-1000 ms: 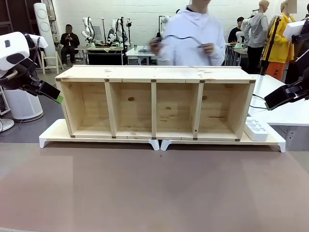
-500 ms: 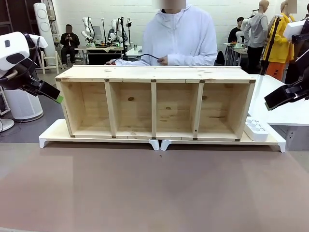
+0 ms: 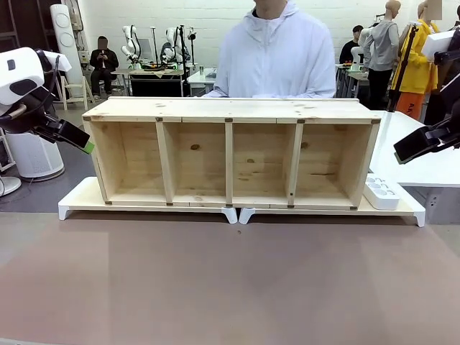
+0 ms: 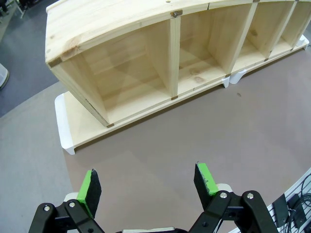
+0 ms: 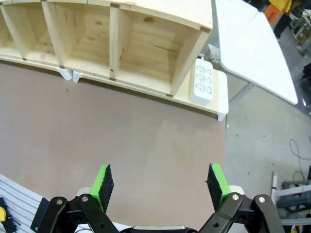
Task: Perform cable management.
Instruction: When the cord part of the Power Cable appears at the lower middle area of the table and stops, grasp the cord part of the Power Cable.
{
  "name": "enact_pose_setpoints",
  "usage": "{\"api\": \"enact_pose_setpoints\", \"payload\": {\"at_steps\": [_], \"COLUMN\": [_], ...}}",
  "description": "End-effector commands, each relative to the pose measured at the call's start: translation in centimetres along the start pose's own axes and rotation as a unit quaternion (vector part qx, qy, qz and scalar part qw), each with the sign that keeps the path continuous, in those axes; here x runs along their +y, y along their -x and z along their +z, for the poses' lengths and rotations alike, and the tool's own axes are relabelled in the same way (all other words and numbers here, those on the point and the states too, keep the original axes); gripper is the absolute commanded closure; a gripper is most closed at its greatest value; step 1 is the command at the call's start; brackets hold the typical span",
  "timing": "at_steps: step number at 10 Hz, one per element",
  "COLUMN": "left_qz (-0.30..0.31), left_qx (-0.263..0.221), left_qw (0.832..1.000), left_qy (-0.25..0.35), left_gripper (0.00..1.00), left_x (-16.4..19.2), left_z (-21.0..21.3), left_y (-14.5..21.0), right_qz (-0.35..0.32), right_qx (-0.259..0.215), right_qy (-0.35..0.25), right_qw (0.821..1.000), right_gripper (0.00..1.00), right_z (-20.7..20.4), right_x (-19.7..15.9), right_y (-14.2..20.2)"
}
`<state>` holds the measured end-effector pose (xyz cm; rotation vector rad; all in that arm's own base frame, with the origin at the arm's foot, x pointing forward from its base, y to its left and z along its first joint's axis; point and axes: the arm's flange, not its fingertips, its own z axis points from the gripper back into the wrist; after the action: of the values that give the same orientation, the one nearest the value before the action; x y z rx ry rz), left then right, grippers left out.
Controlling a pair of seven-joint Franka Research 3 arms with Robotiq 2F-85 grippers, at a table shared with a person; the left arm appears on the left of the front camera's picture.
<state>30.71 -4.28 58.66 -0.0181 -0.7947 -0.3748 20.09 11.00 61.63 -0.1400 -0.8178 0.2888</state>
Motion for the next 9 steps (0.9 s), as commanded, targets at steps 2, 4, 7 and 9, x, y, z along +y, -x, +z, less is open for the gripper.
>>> {"api": "enact_pose_setpoints", "payload": {"at_steps": [2,4,7,9], "left_qz": [0.007,0.007,0.007,0.007], "left_qx": [-0.005,-0.005,-0.005,-0.005], "left_qw": [1.000,1.000,1.000,1.000], "left_qy": [-0.001,-0.001,-0.001,-0.001], "left_gripper": [0.00,0.00,0.00,0.00], "left_x": [-0.02,-0.02,-0.02,-0.02], "left_z": [-0.31,-0.31,-0.31,-0.31], "left_y": [-0.20,-0.20,-0.20,-0.20], "right_qz": [-0.001,-0.001,-0.001,-0.001], "right_qx": [0.001,0.001,0.001,0.001], "right_qy": [0.001,0.001,0.001,0.001], "right_qw": [1.000,1.000,1.000,1.000], "right_gripper": [0.00,0.00,0.00,0.00], "right_z": [-0.29,-0.29,-0.29,-0.29], "right_x": [-0.08,-0.08,-0.08,-0.08], "right_y": [-0.13,-0.13,-0.13,-0.13]}}
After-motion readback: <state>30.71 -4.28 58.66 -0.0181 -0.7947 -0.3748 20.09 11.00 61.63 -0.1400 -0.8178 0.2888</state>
